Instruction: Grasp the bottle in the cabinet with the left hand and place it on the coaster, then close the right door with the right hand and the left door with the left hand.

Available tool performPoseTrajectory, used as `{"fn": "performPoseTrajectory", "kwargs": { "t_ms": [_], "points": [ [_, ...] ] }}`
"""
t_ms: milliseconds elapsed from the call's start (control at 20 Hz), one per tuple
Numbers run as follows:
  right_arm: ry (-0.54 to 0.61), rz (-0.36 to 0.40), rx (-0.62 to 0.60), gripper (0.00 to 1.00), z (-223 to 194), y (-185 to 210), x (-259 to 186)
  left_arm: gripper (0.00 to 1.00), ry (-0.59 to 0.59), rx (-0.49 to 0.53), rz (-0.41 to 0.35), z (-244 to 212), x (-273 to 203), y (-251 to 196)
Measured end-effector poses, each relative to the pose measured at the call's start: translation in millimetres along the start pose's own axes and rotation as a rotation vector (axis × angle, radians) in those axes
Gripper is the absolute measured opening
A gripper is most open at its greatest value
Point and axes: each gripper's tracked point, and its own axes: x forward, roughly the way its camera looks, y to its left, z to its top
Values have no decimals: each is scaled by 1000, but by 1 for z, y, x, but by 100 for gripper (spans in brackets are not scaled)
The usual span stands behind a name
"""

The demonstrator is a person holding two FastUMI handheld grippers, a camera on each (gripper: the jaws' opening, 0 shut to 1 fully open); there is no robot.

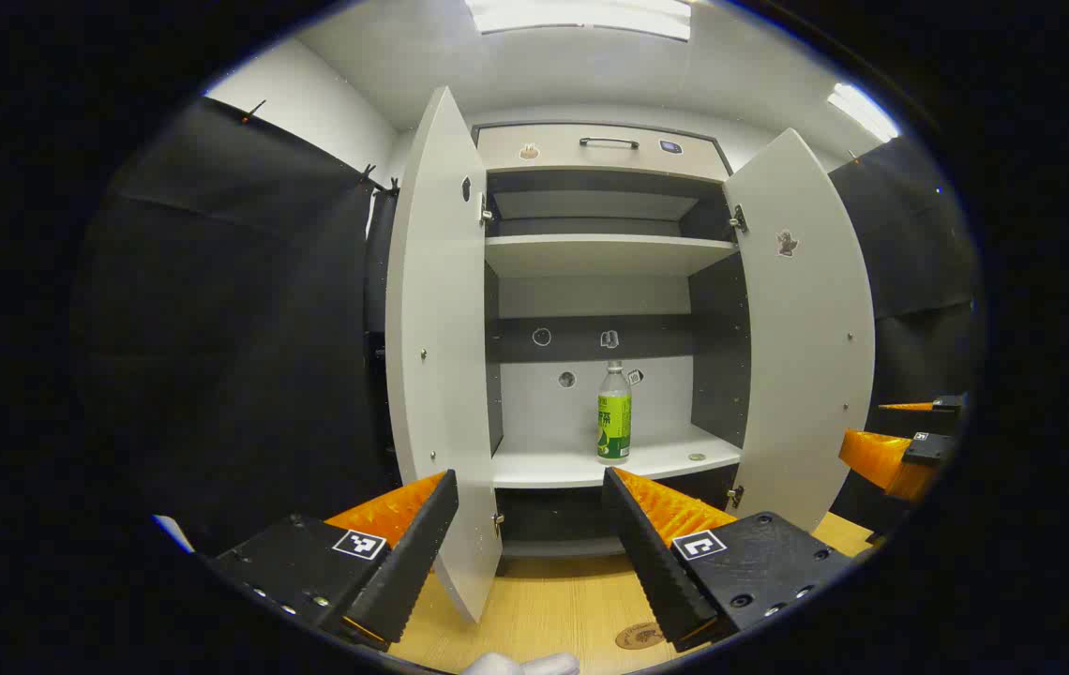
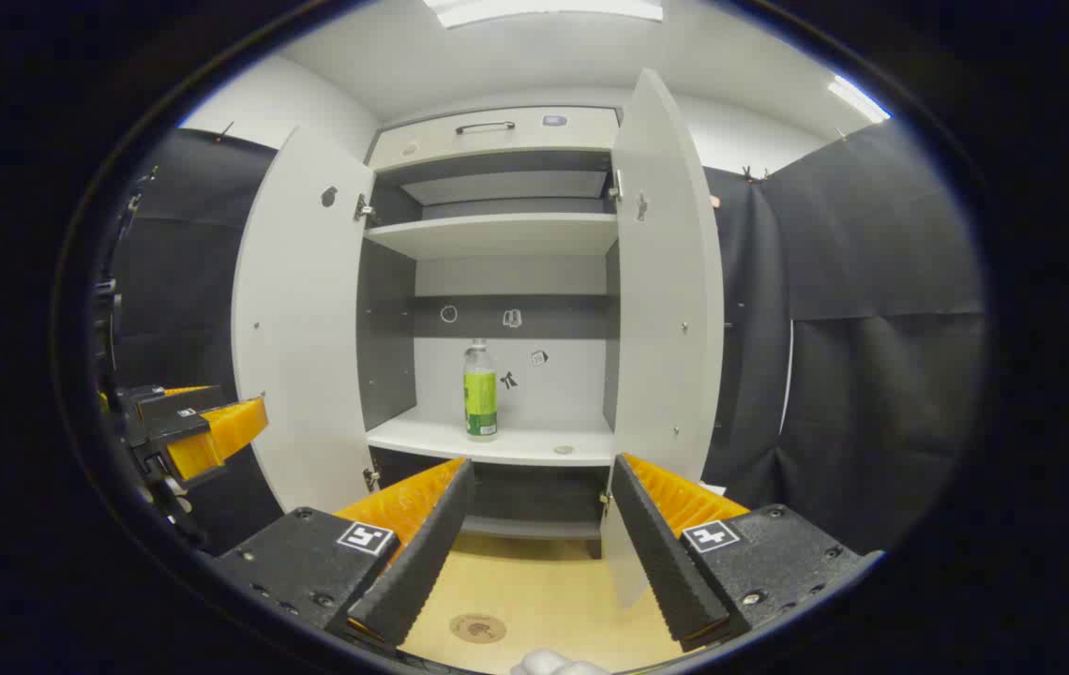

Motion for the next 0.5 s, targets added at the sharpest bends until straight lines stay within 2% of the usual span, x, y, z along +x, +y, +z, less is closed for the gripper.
{"fn": "performPoseTrajectory", "kwargs": {
  "t_ms": [500],
  "points": [
    [-13,-12,0,95,7,-5,11,95,2,1,-7,-2,14,0]
  ]
}}
